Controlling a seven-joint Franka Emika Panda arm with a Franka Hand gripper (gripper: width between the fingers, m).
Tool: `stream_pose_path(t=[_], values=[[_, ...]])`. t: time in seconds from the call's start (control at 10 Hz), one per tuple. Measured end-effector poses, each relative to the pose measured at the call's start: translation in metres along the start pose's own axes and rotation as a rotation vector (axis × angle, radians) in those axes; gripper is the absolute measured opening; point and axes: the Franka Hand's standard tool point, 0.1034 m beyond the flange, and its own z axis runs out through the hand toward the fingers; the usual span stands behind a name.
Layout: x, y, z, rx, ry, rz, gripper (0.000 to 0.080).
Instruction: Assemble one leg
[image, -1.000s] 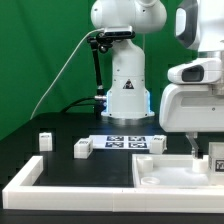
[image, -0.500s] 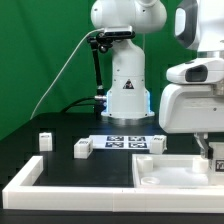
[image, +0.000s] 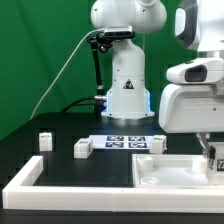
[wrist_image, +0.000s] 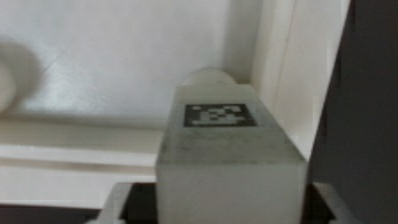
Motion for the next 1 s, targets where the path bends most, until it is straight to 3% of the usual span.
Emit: stream_pose_path(t=[1.0], values=[[-0.0047, 0.0096, -0.0006, 0.047, 0.056, 1.312, 0.0291]])
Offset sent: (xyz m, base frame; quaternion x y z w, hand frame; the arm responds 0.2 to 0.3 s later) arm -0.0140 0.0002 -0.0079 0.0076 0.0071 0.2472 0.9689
